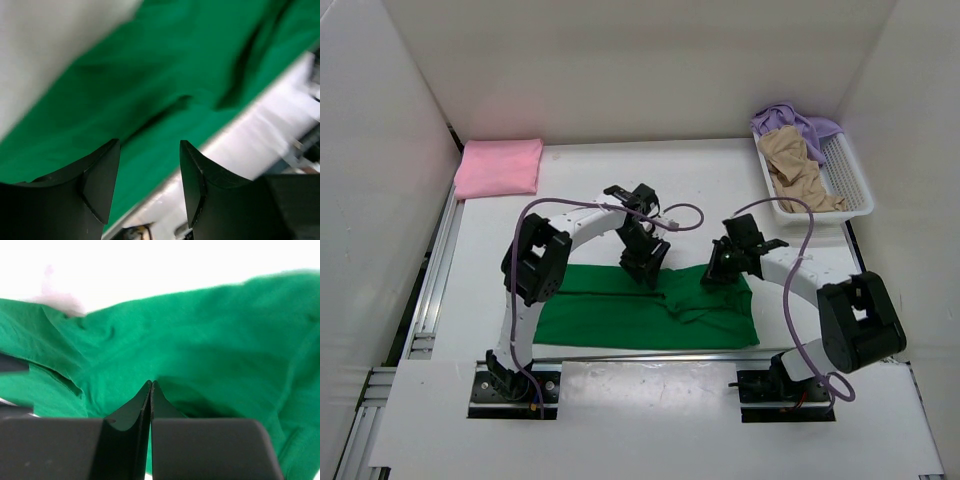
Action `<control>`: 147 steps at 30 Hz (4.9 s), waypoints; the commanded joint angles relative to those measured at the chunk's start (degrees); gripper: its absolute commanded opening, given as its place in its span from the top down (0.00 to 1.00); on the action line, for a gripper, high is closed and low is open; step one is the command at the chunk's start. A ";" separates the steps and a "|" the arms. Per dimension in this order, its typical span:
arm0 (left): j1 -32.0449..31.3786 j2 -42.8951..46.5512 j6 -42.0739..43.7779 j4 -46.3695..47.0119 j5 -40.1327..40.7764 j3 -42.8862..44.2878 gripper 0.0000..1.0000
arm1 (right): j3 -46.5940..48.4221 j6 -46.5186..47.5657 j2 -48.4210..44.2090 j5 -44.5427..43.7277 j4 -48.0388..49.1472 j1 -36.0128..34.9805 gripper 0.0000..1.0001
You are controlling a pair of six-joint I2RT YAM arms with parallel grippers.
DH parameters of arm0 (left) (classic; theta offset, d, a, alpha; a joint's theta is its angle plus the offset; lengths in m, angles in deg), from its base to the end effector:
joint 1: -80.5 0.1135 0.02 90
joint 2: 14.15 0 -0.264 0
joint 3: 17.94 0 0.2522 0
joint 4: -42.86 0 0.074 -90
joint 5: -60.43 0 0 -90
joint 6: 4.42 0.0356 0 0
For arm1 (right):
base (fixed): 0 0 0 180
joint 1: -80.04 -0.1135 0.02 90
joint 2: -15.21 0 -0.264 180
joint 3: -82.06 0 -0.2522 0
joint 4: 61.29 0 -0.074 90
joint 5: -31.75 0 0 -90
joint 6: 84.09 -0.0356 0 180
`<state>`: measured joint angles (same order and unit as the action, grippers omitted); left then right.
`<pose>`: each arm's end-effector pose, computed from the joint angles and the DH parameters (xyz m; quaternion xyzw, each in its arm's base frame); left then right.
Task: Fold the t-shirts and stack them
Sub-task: Fold the other side of the tshirt into a rectangle, then rotate the tshirt 90 degrees
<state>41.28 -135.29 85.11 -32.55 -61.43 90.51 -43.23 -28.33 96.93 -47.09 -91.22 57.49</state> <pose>0.3027 -0.2713 0.1799 -0.3233 -0.9055 0.2635 0.0782 0.2431 0.1084 0.1689 0.0696 0.9520 0.2167 0.2048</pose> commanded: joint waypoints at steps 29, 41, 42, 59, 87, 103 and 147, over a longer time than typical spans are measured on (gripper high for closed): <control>-0.59 -5.51 0.47 3.55 16.12 0.58 0.40 | -9.04 3.92 -13.86 -7.99 -8.18 -13.58 1.00; -0.06 -4.98 0.47 3.02 16.65 0.58 0.40 | -13.18 -0.21 -29.23 -9.92 -18.46 -16.47 1.00; -0.06 -4.98 0.47 3.02 16.65 0.58 0.40 | -13.18 -0.74 -30.46 -10.54 -19.25 -16.48 1.00; 8.45 11.27 0.47 -0.14 16.47 -1.70 0.38 | 9.23 -4.18 -1.84 -27.07 -20.23 -7.96 1.00; 51.00 30.53 0.47 9.35 25.71 -32.37 0.38 | 82.54 -3.30 47.93 -14.06 -9.75 1.19 0.98; 51.86 46.16 0.47 13.74 27.73 -31.60 0.00 | 72.08 -15.50 51.18 -17.40 -25.75 2.95 1.00; 35.27 51.54 0.47 18.58 36.34 -51.72 0.00 | 15.40 -22.52 16.55 8.79 2.53 -23.42 0.41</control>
<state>76.75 -83.62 85.59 -18.37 -28.64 37.12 -27.62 -45.99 114.89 -39.90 -93.55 33.91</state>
